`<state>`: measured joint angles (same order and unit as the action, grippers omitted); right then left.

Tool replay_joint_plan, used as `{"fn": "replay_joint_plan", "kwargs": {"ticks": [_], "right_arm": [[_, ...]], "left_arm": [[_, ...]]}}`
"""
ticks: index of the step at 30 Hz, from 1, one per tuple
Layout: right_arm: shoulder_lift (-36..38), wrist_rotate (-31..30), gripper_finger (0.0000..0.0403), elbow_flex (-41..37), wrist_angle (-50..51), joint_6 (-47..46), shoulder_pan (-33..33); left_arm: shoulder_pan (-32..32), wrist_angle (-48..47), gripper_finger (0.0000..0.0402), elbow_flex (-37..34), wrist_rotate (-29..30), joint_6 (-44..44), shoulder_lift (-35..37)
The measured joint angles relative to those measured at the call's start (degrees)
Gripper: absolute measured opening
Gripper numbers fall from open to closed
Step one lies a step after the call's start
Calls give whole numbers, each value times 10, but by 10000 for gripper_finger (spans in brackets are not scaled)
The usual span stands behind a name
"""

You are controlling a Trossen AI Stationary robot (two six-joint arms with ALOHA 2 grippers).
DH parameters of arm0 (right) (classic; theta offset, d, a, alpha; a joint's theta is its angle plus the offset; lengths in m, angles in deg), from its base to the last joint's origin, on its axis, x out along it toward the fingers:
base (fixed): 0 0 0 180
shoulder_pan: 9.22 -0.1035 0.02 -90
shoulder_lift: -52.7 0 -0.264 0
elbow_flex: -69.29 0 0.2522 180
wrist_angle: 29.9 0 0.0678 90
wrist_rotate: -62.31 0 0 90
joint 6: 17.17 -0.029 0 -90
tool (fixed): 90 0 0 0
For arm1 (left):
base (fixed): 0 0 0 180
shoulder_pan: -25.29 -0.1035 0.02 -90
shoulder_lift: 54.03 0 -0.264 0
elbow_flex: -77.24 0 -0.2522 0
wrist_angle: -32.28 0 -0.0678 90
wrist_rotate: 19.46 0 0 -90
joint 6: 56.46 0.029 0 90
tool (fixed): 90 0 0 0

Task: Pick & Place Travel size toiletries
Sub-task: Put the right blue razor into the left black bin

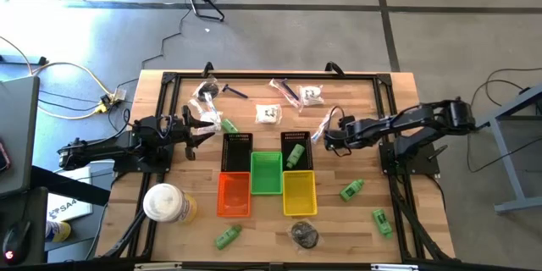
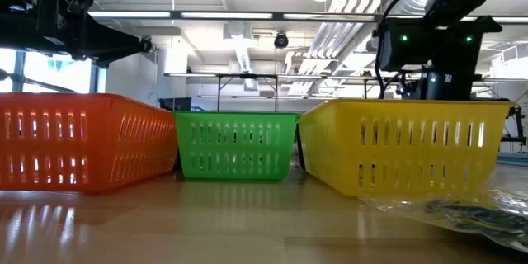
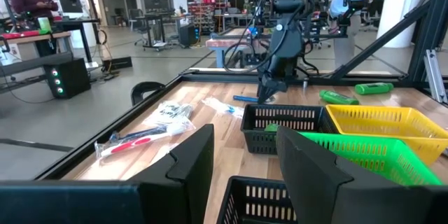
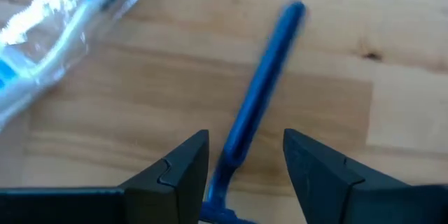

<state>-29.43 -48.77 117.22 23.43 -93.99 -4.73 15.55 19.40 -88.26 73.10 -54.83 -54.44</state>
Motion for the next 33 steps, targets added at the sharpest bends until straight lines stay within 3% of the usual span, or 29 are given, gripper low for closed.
{"fn": "replay_joint_plan", "kwargs": {"ticks": [8,23,33], "right_arm": [[2,1,161,-11,-18,3,0],[1,1,52,-12,-25,21,0],[1,0,38,-12,-25,32,0]], "left_arm": [[0,0,152,0,1,0,0],[0,0,152,0,1,0,0],[0,0,152,0,-1,0,0]]}}
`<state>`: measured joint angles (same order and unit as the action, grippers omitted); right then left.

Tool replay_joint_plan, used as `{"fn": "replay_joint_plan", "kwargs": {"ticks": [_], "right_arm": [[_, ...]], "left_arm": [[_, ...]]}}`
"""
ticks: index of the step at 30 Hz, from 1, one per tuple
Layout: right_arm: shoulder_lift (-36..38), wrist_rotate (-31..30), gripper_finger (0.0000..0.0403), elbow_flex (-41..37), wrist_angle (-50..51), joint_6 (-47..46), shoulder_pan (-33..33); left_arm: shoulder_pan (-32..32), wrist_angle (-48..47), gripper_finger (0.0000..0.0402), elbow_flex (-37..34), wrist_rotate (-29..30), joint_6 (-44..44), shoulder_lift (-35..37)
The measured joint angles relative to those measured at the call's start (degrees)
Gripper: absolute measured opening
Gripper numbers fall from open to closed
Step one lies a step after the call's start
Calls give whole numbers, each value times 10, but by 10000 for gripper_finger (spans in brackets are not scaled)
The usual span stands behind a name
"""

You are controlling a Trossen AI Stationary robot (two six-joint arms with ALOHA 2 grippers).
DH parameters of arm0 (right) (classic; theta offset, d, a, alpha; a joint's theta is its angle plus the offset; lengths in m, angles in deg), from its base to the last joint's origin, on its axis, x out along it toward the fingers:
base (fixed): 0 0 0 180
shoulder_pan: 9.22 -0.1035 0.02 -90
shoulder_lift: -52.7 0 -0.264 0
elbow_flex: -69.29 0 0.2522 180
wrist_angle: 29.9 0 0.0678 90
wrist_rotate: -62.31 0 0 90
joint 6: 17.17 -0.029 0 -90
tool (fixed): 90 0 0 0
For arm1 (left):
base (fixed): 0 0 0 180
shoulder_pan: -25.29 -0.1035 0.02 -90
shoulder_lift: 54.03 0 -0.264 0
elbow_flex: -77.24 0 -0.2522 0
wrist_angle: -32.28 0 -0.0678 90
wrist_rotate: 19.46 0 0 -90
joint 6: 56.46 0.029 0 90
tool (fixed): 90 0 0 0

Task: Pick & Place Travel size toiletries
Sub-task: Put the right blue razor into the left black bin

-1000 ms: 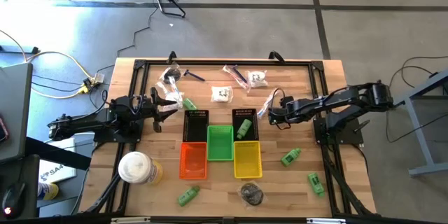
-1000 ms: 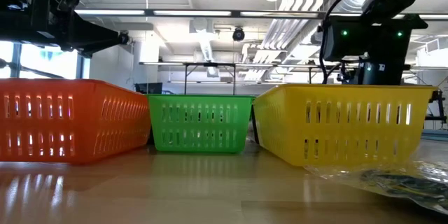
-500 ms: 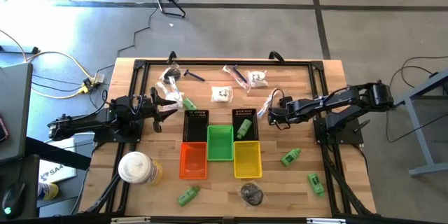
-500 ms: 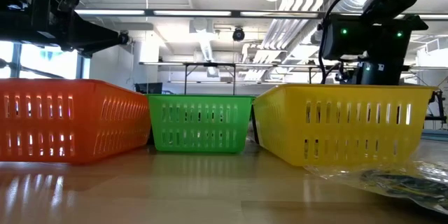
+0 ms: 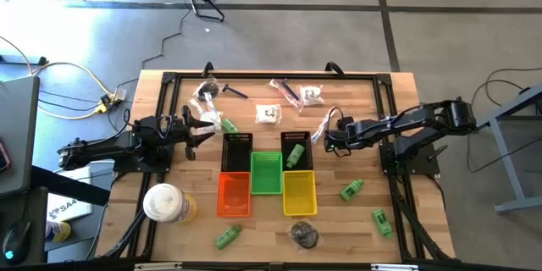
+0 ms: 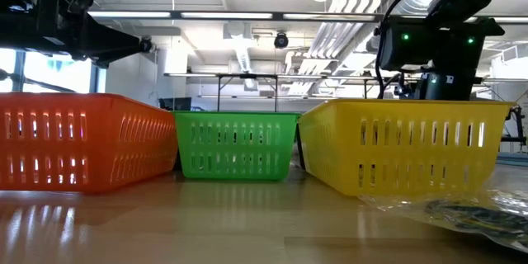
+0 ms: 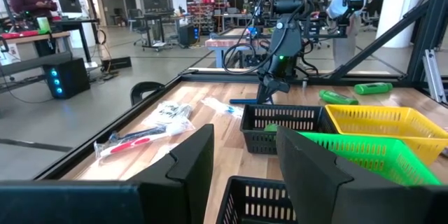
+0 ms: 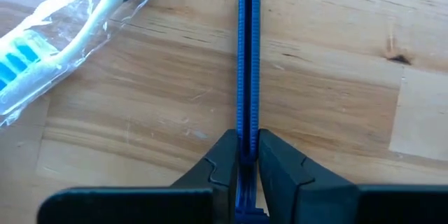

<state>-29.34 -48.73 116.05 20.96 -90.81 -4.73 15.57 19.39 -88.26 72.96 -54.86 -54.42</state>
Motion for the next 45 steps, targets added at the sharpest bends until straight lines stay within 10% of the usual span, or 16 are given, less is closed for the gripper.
{"fn": "replay_joint_plan", "kwargs": {"ticks": [23,45], "right_arm": [[192,-56,33,-2,6,91,0],[246,-84,33,0,-382,532,0]], "left_arm": [[0,0,152,0,1,0,0],[0,0,152,0,1,-75,0]]}}
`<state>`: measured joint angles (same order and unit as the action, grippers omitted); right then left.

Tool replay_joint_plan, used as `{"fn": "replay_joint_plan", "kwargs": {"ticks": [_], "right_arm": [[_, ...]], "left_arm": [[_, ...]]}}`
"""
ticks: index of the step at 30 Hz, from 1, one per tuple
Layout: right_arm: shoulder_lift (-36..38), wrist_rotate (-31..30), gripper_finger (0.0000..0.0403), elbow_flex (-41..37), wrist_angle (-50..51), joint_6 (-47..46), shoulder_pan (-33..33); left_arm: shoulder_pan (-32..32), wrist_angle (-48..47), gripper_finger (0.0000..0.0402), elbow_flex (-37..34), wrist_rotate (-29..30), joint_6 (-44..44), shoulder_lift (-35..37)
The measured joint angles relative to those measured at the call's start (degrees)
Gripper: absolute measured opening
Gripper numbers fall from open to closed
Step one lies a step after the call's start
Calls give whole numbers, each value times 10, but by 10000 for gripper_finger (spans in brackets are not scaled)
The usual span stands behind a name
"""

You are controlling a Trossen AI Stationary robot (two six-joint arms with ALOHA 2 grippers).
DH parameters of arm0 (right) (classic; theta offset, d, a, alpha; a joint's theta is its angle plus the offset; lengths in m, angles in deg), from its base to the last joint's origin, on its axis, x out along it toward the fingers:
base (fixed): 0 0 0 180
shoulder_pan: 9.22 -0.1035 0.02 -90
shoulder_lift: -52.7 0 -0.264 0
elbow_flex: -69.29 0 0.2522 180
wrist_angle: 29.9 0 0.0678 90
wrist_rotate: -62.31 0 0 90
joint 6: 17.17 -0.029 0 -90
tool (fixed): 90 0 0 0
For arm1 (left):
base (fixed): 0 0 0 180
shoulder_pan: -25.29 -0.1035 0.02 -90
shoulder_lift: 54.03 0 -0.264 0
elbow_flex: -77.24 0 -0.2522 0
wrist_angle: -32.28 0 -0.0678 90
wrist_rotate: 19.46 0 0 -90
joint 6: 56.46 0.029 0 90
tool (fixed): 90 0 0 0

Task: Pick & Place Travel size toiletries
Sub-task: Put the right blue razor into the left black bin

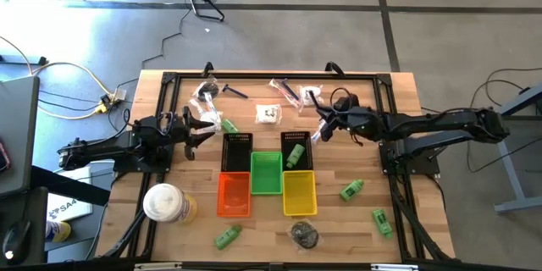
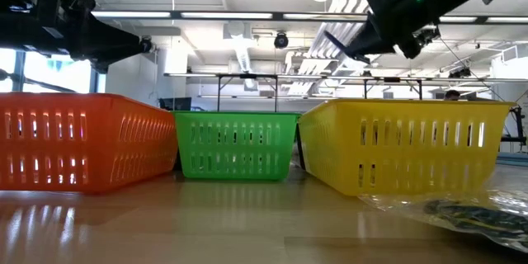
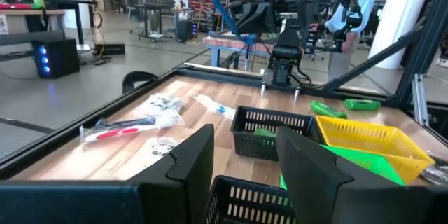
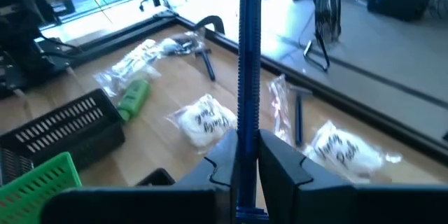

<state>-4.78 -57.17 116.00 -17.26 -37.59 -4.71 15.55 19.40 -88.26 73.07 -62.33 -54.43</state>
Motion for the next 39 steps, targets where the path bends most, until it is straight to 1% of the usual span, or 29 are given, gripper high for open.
{"fn": "replay_joint_plan", "kwargs": {"ticks": [3,10,13,15,18,22,26,30,39], "right_arm": [[0,11,33,0,-12,22,0],[-12,12,33,0,-13,27,0],[-25,15,33,0,-27,33,0],[-37,33,33,0,-47,47,0],[-59,73,33,0,-102,75,0],[-90,109,33,0,-171,106,0],[-116,117,33,0,-215,117,0],[-133,117,33,0,-232,117,0],[-141,117,33,0,-245,117,0]], "left_arm": [[0,9,152,0,0,0,0],[0,91,152,0,0,0,0],[0,96,152,0,0,0,0],[0,95,152,0,0,-5,0],[0,98,152,0,3,-18,-5],[0,106,152,0,25,-37,-20],[0,137,152,0,30,-47,-50],[0,181,152,0,30,-48,-93],[0,308,152,0,30,-49,-223]]}}
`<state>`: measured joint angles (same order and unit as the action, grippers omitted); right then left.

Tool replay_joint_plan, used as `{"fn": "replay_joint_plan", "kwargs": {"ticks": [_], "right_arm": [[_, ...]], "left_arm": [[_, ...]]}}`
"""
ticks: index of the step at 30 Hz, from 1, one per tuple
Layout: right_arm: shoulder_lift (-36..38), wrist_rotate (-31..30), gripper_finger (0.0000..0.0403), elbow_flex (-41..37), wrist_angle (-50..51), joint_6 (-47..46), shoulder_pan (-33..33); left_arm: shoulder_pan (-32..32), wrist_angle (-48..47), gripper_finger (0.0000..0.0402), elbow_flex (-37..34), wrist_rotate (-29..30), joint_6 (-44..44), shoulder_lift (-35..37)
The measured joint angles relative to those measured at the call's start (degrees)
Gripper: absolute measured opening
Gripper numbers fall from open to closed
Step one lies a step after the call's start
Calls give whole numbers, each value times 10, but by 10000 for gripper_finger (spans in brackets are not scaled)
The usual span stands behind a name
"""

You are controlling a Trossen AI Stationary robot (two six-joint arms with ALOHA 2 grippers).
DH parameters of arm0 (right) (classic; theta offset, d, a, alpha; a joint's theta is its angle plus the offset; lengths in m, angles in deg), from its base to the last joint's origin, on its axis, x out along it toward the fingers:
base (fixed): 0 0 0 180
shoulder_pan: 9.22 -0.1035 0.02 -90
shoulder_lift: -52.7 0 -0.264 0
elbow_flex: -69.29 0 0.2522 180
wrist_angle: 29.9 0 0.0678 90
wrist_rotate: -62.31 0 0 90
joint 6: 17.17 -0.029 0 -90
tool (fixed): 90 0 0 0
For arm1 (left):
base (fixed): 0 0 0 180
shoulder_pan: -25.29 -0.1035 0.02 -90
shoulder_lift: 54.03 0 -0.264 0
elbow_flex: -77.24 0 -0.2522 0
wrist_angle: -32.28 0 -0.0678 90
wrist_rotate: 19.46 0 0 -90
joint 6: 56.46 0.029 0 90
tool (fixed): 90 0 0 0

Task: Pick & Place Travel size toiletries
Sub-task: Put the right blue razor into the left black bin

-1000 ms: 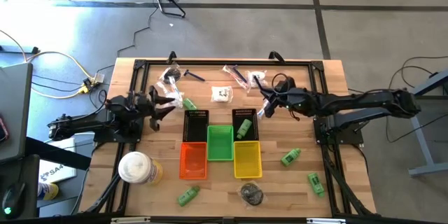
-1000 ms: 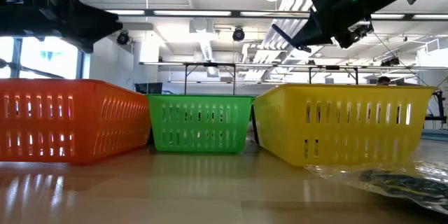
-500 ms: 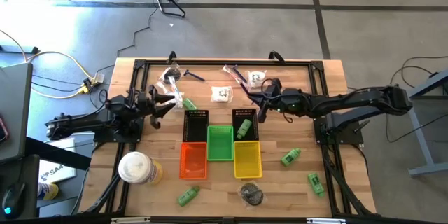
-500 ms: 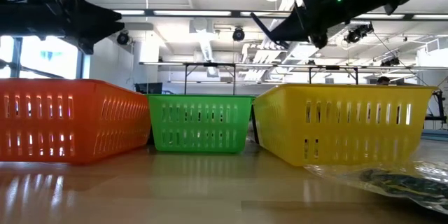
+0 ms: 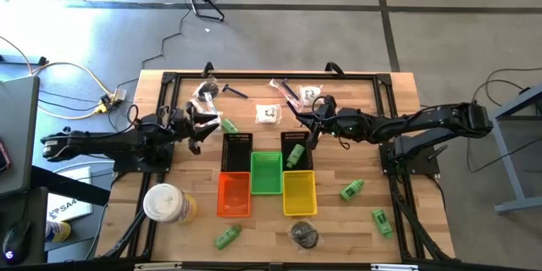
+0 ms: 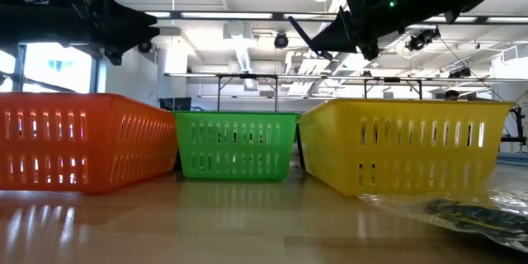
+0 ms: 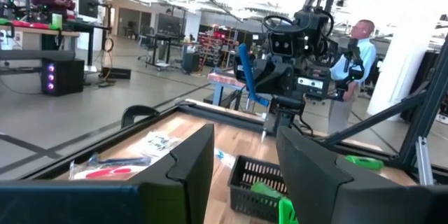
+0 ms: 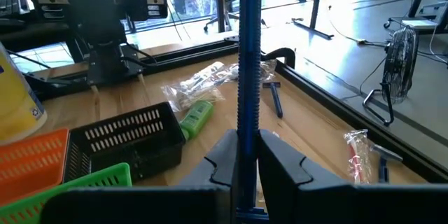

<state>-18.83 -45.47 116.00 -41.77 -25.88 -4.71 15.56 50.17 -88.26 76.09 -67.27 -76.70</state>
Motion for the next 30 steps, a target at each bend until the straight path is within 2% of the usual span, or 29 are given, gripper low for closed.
{"fn": "replay_joint_plan", "kwargs": {"ticks": [5,8,16,23,30], "right_arm": [[0,0,33,0,0,0,0],[0,0,33,0,0,0,0],[0,0,33,0,0,0,0],[0,0,33,0,-3,0,0],[0,18,33,0,-19,8,0]], "left_arm": [[0,74,152,0,0,0,-70],[0,86,152,12,0,-5,-109],[0,92,152,72,1,-2,-227],[0,190,152,111,-1,23,-336],[0,218,152,169,-2,35,-421]]}}
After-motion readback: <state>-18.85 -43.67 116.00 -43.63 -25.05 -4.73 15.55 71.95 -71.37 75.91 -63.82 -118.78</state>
